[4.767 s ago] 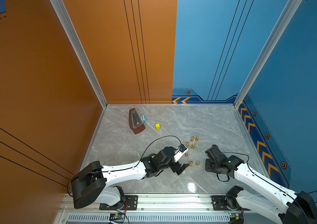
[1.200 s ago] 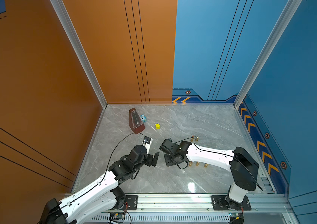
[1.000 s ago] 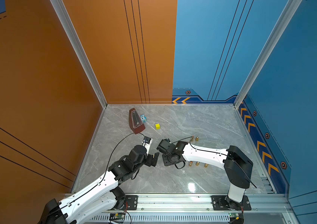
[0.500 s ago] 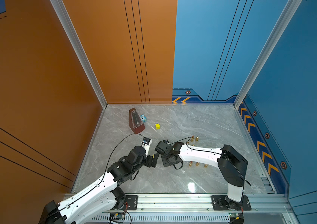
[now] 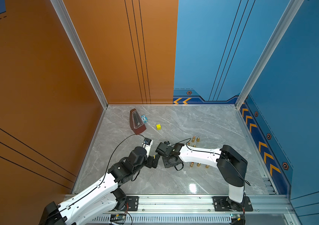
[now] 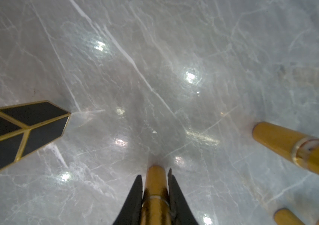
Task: Open the lipstick cap
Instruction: Pick up the lipstick at the center of the board.
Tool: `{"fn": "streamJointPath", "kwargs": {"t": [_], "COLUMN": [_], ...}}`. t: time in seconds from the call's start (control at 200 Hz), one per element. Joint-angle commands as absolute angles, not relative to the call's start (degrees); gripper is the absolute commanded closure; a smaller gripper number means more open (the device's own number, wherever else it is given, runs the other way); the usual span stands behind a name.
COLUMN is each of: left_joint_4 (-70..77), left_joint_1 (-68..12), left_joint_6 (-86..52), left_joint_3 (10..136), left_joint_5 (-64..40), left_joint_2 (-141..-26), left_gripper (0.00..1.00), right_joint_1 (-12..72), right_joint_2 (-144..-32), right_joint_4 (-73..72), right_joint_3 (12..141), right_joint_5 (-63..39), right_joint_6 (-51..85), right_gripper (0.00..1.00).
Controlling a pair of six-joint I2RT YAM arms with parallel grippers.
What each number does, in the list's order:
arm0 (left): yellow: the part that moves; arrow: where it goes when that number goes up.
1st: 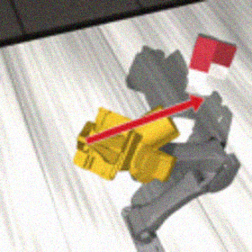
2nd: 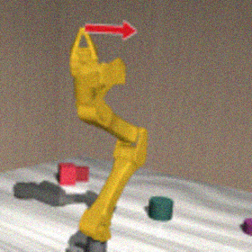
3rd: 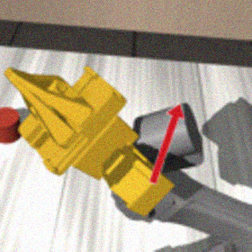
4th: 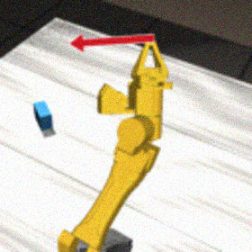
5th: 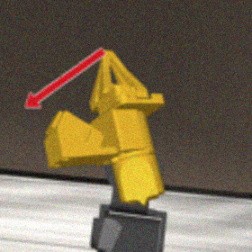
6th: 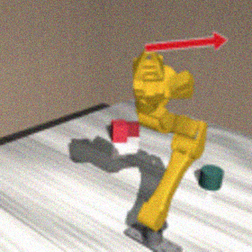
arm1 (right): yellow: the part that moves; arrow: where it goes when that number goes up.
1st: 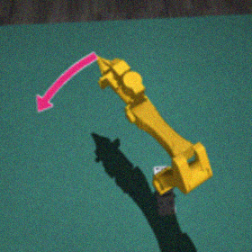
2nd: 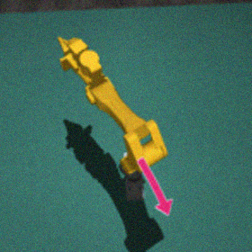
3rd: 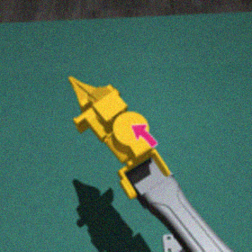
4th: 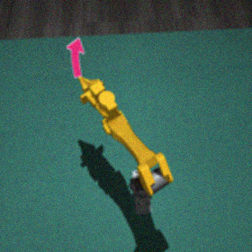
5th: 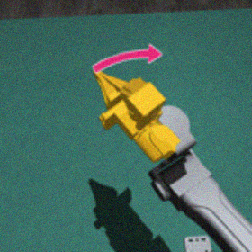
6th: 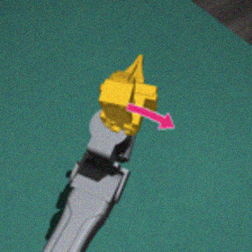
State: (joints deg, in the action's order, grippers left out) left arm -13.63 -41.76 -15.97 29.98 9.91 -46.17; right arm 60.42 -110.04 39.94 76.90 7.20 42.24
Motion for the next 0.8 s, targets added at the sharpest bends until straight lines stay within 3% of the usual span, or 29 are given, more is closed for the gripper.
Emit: {"fn": "streamJointPath", "kwargs": {"t": [0.0,0.796], "left_joint_4": [-14.2,-11.3], "left_joint_1": [-41.2,-42.5], "left_joint_6": [-16.0,-8.4], "left_joint_3": [29.5,28.1], "left_joint_5": [8.6,-0.5], "left_joint_2": [-45.4,-46.1], "left_gripper": [0.01,0.01], "right_joint_1": [60.7,55.8], "right_joint_2": [-109.9,-98.7], "right_joint_4": [42.1,42.5], "right_joint_3": [78.2,74.5], "right_joint_5": [8.2,2.4], "right_joint_6": [41.8,38.9], "right_gripper": [0.80,0.82]}}
